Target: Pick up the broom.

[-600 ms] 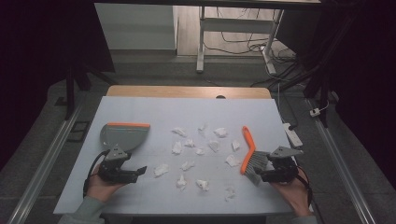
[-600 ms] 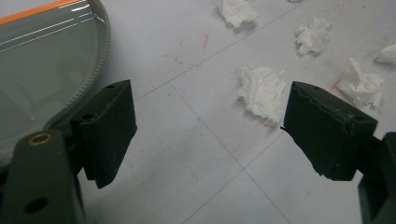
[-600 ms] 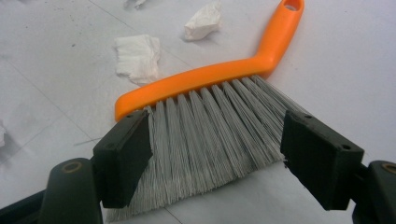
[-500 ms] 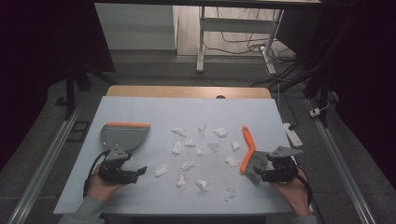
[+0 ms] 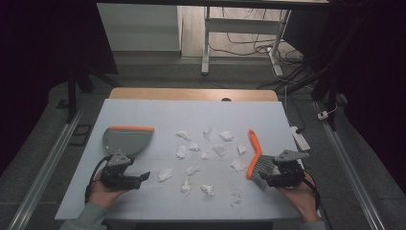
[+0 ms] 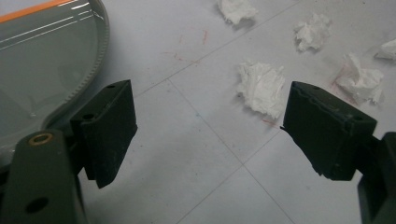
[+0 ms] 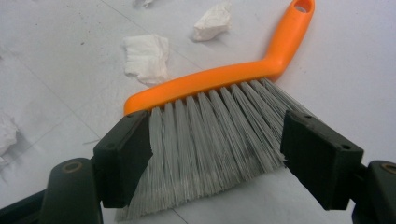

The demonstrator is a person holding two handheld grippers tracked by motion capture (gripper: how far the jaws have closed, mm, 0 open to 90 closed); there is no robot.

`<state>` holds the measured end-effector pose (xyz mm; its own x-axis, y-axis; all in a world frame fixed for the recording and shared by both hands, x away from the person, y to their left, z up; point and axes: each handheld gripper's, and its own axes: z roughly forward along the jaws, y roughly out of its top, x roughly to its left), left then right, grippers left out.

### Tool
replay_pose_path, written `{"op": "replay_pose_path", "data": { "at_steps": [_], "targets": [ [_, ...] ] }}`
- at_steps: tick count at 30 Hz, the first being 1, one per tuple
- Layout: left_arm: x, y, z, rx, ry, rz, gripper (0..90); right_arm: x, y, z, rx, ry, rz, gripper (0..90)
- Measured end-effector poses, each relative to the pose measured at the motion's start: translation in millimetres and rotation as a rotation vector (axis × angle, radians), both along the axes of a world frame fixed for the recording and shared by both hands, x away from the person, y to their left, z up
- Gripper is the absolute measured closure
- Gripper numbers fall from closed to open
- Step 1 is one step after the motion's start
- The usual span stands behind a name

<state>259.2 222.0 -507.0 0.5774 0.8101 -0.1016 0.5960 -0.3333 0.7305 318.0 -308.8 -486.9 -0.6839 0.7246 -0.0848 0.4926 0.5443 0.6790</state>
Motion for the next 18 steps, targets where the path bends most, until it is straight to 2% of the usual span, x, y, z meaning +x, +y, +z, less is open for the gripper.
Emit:
{"op": "replay_pose_path", "data": {
  "at_steps": [9,11,13,14,15,16,17,18],
  "targets": [
    [1.4,0.8,-0.7,0.000,0.003,-0.020,18.0,5.6,11.2,9.5,-0.012,0.024,-0.024,26.5],
    [-0.4,-1.9,-0.5,0.008,-0.001,-0.032,18.0,11.0,16.1,18.6,0.001,0.026,-0.067,29.9],
    [-0.8,-3.1,-0.4,0.010,-0.003,-0.043,18.0,14.1,17.9,22.6,0.007,0.033,-0.080,29.9],
    [-1.0,-3.5,-0.4,0.008,-0.003,-0.046,18.0,21.9,22.2,31.3,-0.008,0.063,-0.105,29.8],
    [-1.3,-3.6,-0.4,0.007,-0.003,-0.049,18.0,21.9,22.2,31.3,-0.008,0.063,-0.105,29.8],
    [-1.7,-3.7,-0.3,0.006,-0.006,-0.051,17.9,31.1,26.4,39.4,-0.038,0.091,-0.122,29.4],
    [-2.4,-3.5,0.0,0.006,-0.008,-0.055,17.9,31.1,26.4,39.4,-0.038,0.091,-0.122,29.4],
    [-3.0,-3.2,0.3,0.005,-0.010,-0.056,17.9,42.1,29.5,46.2,-0.055,0.134,-0.145,29.2]
  ]
}}
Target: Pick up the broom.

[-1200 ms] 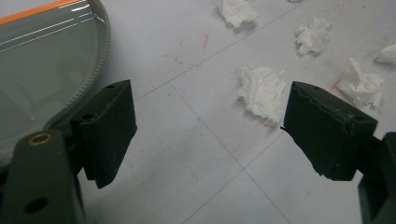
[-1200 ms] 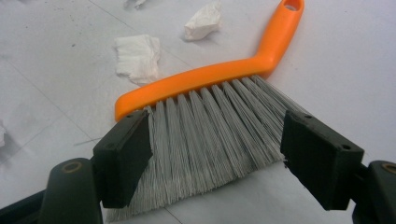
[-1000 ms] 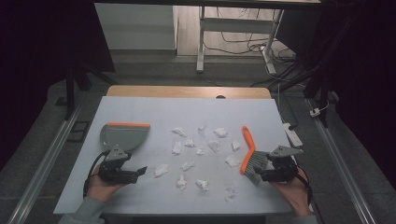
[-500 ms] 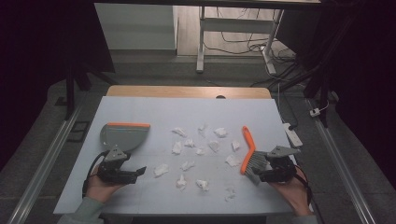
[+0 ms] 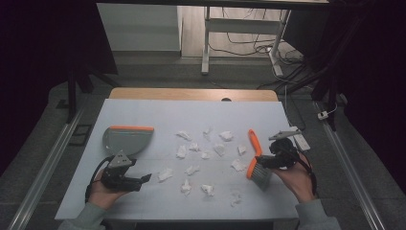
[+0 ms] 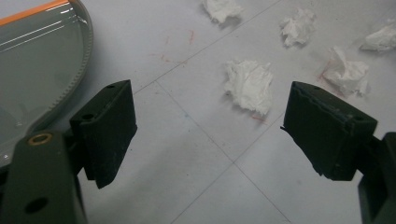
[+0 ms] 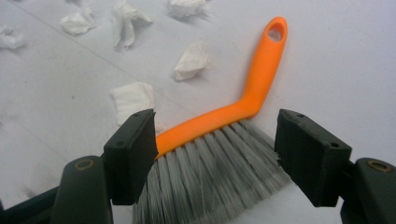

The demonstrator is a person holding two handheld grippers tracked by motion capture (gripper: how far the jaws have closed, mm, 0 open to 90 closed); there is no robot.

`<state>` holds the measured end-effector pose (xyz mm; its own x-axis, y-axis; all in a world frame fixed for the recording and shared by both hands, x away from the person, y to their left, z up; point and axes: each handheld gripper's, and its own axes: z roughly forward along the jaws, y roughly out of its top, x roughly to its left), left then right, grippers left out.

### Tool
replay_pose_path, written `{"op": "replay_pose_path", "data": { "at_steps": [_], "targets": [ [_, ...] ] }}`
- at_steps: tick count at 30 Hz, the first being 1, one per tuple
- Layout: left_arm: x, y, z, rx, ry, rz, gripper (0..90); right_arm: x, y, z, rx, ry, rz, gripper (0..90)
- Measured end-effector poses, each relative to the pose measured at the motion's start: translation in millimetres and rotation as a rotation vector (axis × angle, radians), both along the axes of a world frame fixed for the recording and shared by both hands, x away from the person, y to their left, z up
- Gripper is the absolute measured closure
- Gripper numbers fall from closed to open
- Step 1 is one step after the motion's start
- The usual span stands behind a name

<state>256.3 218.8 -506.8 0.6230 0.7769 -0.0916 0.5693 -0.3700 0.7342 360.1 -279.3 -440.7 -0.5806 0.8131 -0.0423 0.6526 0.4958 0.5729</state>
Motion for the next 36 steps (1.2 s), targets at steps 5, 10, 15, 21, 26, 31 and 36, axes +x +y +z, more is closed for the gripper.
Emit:
{"op": "replay_pose_path", "data": {
  "at_steps": [5,10,15,21,26,31,36],
  "targets": [
    [-0.8,1.6,0.5,-0.004,-0.003,0.009,17.9,22.6,4.2,8.7,-0.031,0.054,-0.027,29.0],
    [-0.5,1.2,-0.3,-0.001,-0.002,0.005,17.8,53.1,8.1,4.5,-0.049,0.151,-0.063,29.0],
    [0.2,0.6,-1.3,0.004,0.003,0.002,17.7,69.5,8.1,-7.4,-0.084,0.225,-0.099,29.3],
    [1.1,0.4,-2.3,0.008,0.006,0.001,17.7,84.9,10.0,-20.7,-0.106,0.300,-0.141,30.9],
    [1.0,0.2,-2.4,0.011,0.007,0.000,17.8,90.8,15.4,-30.0,-0.140,0.329,-0.161,33.2],
    [0.9,0.4,-2.3,0.010,0.006,-0.001,17.8,95.3,22.2,-40.7,-0.188,0.344,-0.170,39.0],
    [1.5,1.3,-3.0,0.016,0.013,0.002,17.8,95.7,25.3,-44.8,-0.200,0.348,-0.187,44.6]
  ]
}}
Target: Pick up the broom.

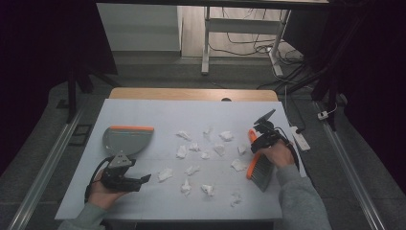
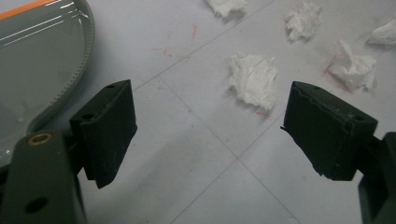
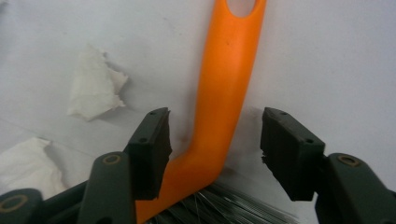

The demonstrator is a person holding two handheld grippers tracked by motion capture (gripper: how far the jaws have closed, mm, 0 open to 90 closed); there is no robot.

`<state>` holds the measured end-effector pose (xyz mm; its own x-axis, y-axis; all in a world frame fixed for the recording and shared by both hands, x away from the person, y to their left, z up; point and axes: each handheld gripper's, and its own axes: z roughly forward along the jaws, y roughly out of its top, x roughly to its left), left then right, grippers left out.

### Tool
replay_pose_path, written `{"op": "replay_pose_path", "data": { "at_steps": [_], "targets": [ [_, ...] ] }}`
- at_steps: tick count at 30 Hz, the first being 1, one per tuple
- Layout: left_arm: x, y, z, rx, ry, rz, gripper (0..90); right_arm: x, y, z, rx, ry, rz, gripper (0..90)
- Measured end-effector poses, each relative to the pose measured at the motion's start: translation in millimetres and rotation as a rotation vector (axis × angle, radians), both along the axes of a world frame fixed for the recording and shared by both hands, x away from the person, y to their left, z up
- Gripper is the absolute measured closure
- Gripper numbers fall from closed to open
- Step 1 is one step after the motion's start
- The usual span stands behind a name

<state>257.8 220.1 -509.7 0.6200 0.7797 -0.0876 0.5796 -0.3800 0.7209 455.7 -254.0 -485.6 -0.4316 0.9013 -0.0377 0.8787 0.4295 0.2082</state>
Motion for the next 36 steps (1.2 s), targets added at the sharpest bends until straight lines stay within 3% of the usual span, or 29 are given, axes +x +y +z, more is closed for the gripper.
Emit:
{"op": "replay_pose_path", "data": {
  "at_steps": [1,2,9,17,21,24,26,27,28,31,33,36],
  "targets": [
    [0.0,0.1,0.0,-0.001,-0.001,0.000,17.8,-0.3,0.6,-1.6,-0.011,0.015,0.000,50.1],
    [-0.1,0.1,0.1,-0.003,-0.001,0.000,17.8,-0.3,0.6,-1.6,-0.011,0.015,0.000,50.1],
    [-0.7,-0.7,0.3,0.004,0.000,0.003,17.8,-2.0,1.5,-2.4,-0.006,-0.011,-0.043,67.0],
    [-1.1,-0.9,0.4,0.003,-0.001,0.002,17.9,-5.8,-0.4,-3.0,0.004,-0.044,-0.003,70.4],
    [-0.2,0.4,0.3,0.002,-0.001,0.006,17.9,-8.2,-8.8,-1.0,0.043,-0.053,0.021,70.5],
    [0.9,-0.3,-0.2,0.007,0.002,0.008,18.0,-11.6,-18.8,5.8,0.089,-0.091,0.015,70.5],
    [1.0,-1.1,-0.2,0.008,0.002,0.005,18.0,-16.1,-29.4,17.0,0.154,-0.128,0.013,70.6],
    [1.0,-1.4,-0.2,0.008,0.002,0.006,18.0,-16.1,-29.4,17.0,0.154,-0.128,0.013,70.6],
    [1.1,-1.5,-0.2,0.008,0.002,0.006,18.0,-19.5,-35.9,23.3,0.195,-0.145,-0.001,70.6],
    [1.9,-1.8,-0.3,0.008,0.005,0.005,18.0,-22.1,-42.2,29.1,0.231,-0.164,-0.012,70.6],
    [2.1,-2.4,-0.5,0.007,0.005,0.006,18.0,-26.2,-49.4,39.0,0.301,-0.187,-0.014,70.6],
    [2.5,-2.3,-0.1,0.006,0.003,0.006,17.9,-29.1,-53.8,46.3,0.346,-0.208,-0.018,70.6]
  ]
}}
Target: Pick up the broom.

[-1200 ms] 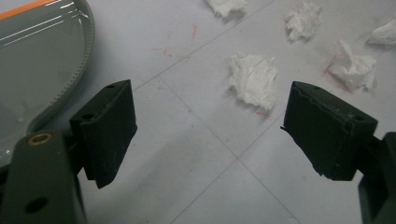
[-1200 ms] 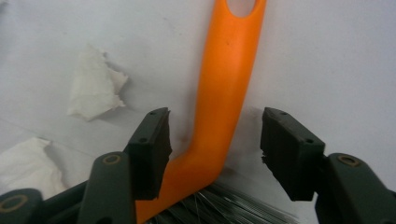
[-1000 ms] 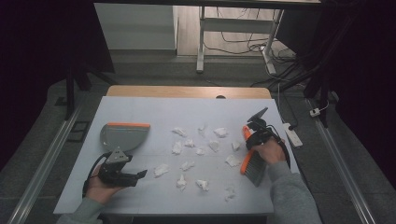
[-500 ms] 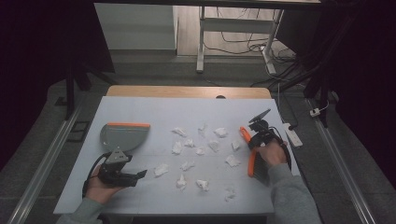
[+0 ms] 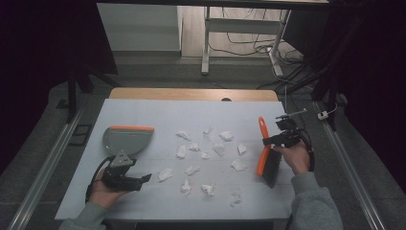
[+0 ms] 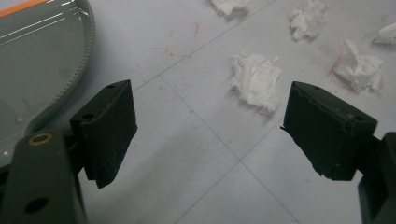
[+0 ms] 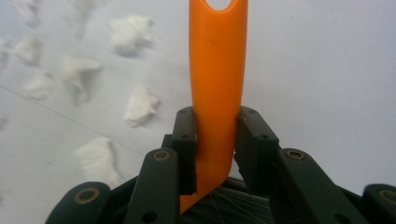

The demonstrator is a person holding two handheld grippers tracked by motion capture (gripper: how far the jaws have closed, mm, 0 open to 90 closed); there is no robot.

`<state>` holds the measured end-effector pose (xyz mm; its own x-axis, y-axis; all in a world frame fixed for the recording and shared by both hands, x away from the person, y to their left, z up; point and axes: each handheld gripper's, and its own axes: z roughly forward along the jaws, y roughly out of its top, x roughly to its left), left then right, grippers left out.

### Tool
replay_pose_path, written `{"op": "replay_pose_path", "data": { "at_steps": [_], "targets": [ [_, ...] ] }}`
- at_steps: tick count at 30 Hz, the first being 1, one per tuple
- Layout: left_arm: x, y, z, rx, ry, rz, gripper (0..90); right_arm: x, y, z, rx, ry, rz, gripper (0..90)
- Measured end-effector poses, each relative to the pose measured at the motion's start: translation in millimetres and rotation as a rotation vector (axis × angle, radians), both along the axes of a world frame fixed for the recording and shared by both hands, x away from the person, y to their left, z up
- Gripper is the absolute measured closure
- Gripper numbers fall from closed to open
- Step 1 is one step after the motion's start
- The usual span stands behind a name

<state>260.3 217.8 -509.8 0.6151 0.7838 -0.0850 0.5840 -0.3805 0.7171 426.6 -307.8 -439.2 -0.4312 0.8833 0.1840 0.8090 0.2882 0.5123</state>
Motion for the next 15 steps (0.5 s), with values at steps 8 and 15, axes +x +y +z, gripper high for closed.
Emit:
{"op": "replay_pose_path", "data": {
  "at_steps": [8,15],
  "targets": [
    [0.8,-3.4,0.6,-0.007,-0.008,-0.004,18.0,-14.3,-8.0,21.4,0.109,-0.111,0.025,70.6],
    [1.6,-2.9,0.6,-0.009,-0.010,-0.002,18.0,-16.5,-8.5,22.0,0.153,-0.159,0.055,70.6]
  ]
}}
